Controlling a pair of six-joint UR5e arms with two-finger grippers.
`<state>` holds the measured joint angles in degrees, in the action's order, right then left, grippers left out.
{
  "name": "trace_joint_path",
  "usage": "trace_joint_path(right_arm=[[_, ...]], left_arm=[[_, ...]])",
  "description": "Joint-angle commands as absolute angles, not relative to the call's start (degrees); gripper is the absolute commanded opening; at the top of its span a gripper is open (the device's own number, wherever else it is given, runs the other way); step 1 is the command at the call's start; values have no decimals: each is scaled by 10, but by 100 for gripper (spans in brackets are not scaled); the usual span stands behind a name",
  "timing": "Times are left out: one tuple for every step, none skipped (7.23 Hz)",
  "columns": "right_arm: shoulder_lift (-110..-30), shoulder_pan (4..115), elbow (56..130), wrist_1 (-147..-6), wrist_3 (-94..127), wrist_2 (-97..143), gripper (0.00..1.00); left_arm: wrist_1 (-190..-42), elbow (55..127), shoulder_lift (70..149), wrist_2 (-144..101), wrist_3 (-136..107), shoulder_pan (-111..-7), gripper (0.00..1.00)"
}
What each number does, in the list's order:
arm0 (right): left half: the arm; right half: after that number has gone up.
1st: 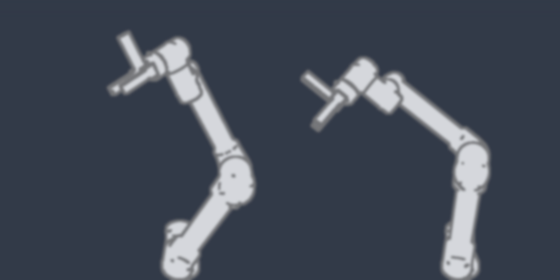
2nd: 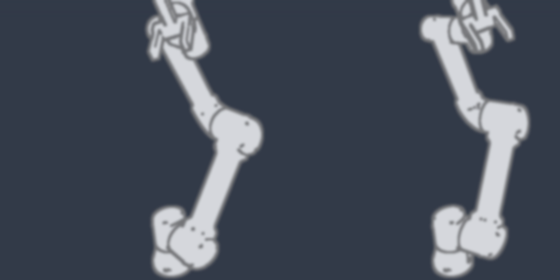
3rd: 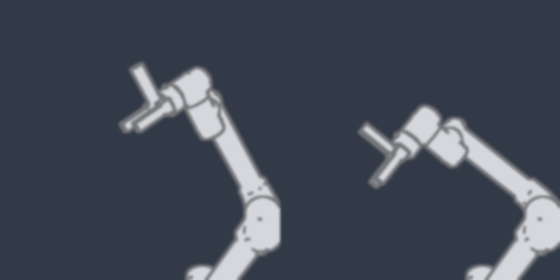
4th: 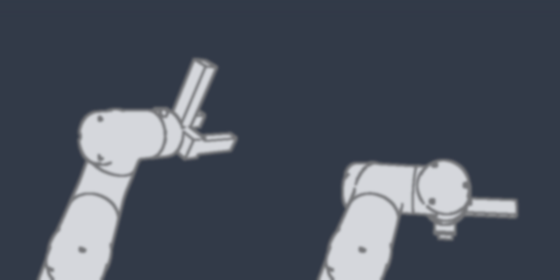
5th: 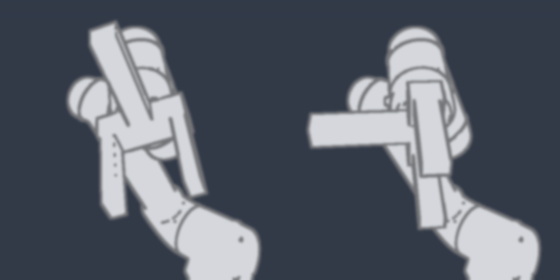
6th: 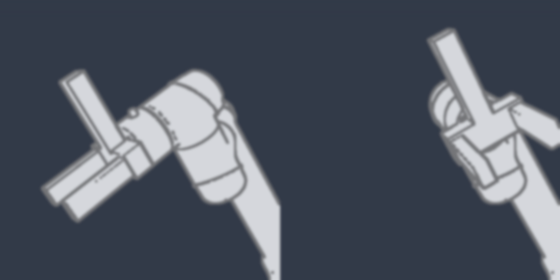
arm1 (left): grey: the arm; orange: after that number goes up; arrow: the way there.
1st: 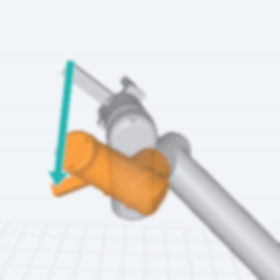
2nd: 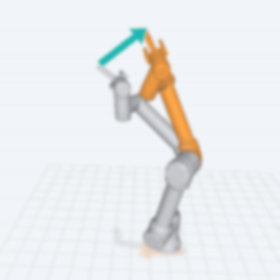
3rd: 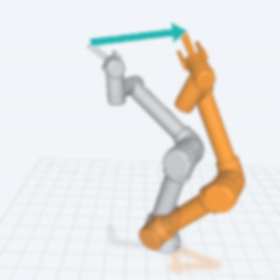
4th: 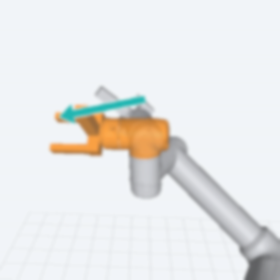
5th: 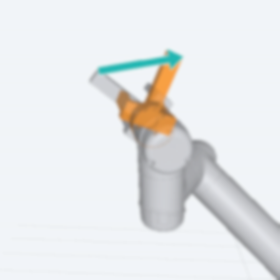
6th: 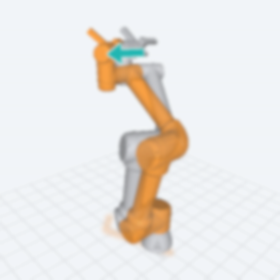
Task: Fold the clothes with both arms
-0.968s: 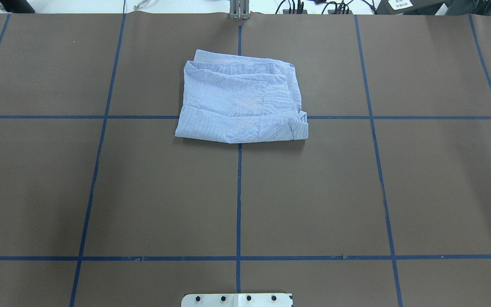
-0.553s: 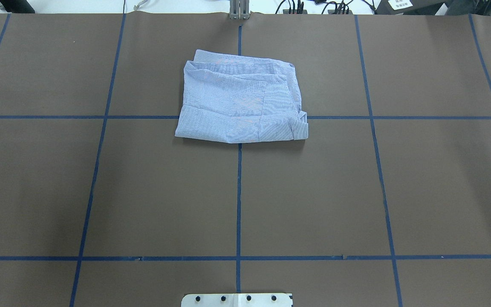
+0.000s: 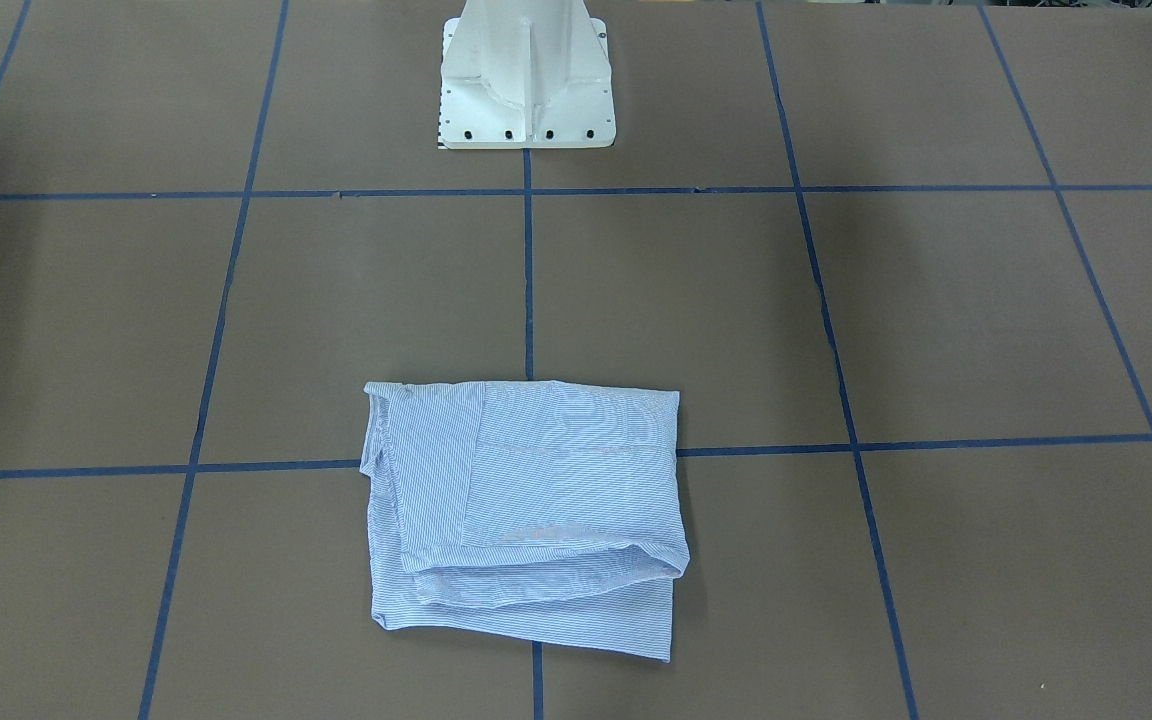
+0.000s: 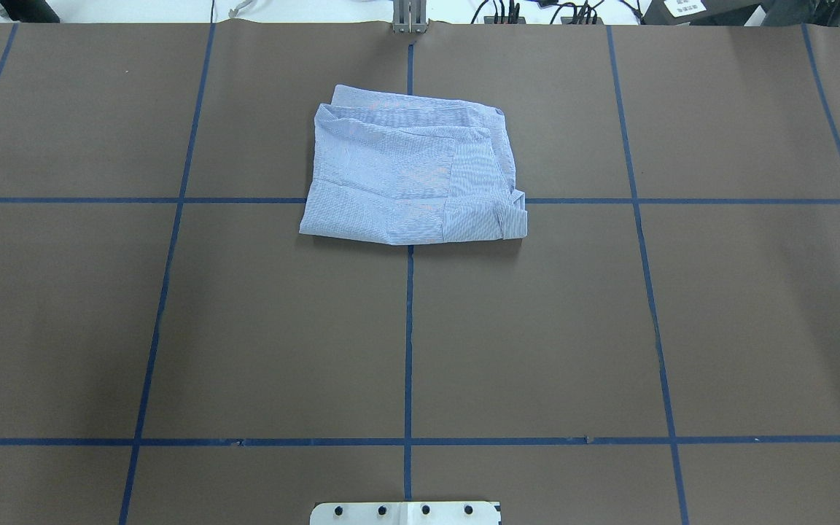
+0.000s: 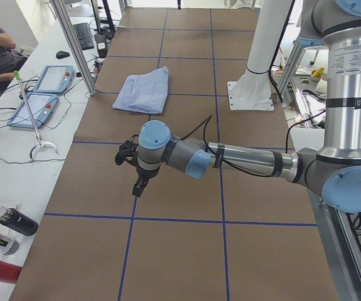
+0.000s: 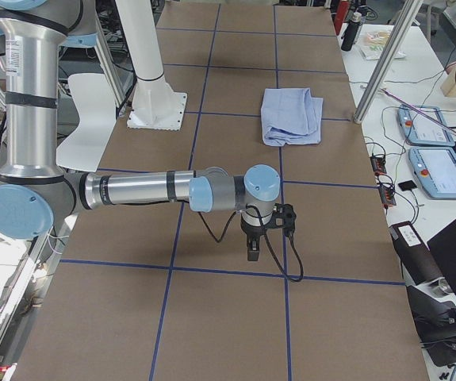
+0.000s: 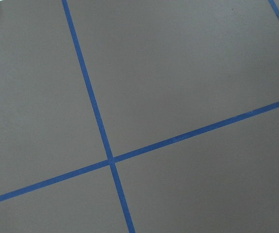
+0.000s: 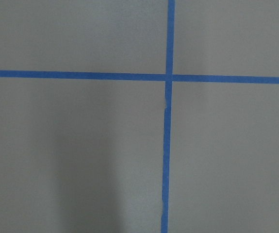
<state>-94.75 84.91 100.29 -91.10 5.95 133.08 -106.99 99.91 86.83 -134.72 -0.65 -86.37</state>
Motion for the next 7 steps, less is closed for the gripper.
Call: trace_joint_path(right_arm=[[-947, 846, 999, -892, 84, 1332, 100], [-948, 842, 999, -875, 101, 1332, 100], [-957, 840, 999, -857, 101, 1332, 100], [-959, 838, 999, -847, 101, 1332, 100], [-959, 838, 999, -846, 101, 1332, 100], [-959, 838, 999, -846, 101, 1332, 100], [-960, 838, 999, -846, 101, 1333, 100]], left_arm=[[-1070, 995, 873, -1363, -6, -864, 100], [-1070, 996, 875, -1363, -7, -864, 100], [-1070, 996, 876, -1363, -6, -864, 100], [-1071, 996, 876, -1364, -6, -864, 100], [-1073, 996, 876, -1364, -6, -864, 100], [-1075, 996, 876, -1364, -6, -864, 100], [-1075, 996, 876, -1363, -6, -864, 100]])
